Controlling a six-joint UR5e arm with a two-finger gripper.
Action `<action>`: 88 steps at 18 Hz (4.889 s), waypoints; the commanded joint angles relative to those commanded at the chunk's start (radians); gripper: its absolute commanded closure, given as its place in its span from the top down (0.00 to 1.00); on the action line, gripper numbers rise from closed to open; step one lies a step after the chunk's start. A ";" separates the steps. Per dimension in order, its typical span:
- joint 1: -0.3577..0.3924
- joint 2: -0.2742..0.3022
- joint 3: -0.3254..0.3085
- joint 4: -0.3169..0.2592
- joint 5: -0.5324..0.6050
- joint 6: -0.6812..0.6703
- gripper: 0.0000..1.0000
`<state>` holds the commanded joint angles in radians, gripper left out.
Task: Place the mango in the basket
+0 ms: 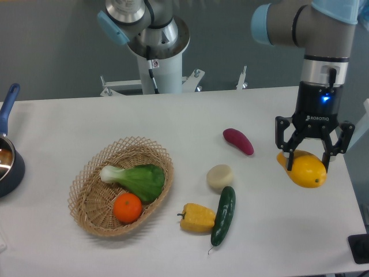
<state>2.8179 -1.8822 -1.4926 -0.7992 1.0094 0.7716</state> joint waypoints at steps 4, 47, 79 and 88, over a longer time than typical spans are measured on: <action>-0.002 0.000 -0.003 0.000 0.000 0.002 0.57; -0.305 0.026 -0.207 -0.008 0.331 -0.110 0.57; -0.752 -0.112 -0.218 -0.008 0.347 -0.577 0.60; -0.752 -0.114 -0.206 -0.011 0.390 -0.571 1.00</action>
<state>2.0663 -1.9958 -1.6981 -0.8099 1.3989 0.2010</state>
